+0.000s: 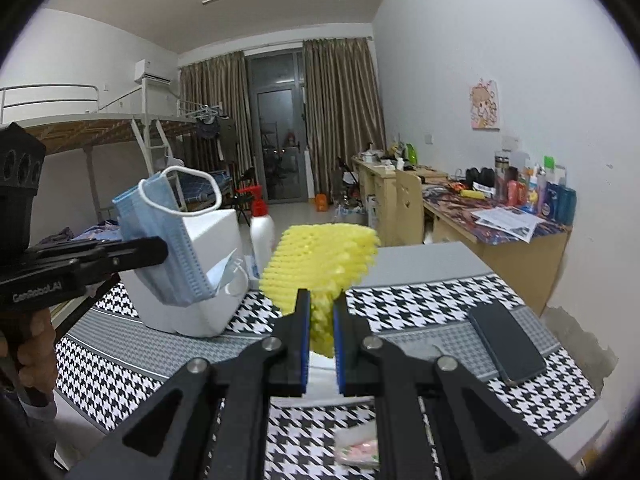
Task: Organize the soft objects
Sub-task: 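Carry the mask in the left gripper while the right carries the foam net toward the white foam box, then open the left gripper over the foam box to drop the mask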
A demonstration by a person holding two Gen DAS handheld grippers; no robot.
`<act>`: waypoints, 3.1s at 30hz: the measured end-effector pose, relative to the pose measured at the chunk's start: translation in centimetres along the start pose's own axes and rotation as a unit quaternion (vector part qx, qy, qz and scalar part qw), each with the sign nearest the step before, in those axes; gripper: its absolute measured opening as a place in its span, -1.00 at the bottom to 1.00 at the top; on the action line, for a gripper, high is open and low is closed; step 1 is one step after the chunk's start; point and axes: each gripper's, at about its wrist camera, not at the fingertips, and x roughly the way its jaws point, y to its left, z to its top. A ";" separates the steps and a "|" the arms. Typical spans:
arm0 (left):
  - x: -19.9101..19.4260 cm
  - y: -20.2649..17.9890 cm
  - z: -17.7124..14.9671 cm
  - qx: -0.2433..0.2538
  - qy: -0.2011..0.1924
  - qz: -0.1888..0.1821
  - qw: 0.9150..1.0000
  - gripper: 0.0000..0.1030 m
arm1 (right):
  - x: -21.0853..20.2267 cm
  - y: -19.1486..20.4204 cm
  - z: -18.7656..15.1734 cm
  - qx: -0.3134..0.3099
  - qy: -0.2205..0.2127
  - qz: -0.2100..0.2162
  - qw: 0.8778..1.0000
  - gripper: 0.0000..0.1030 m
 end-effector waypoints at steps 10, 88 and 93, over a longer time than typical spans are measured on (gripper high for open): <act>-1.7 2.5 1.5 -0.010 -0.020 0.035 0.999 -0.91 | 1.0 2.5 1.8 -0.006 -0.012 0.019 1.000 -0.75; 4.7 17.2 2.4 -0.078 0.044 0.213 0.973 -0.74 | 11.3 12.2 9.7 -0.063 0.029 0.083 0.994 -0.74; 4.1 17.7 2.1 -0.083 0.035 0.223 0.971 0.52 | 11.6 12.4 9.7 -0.062 0.032 0.079 0.994 -0.74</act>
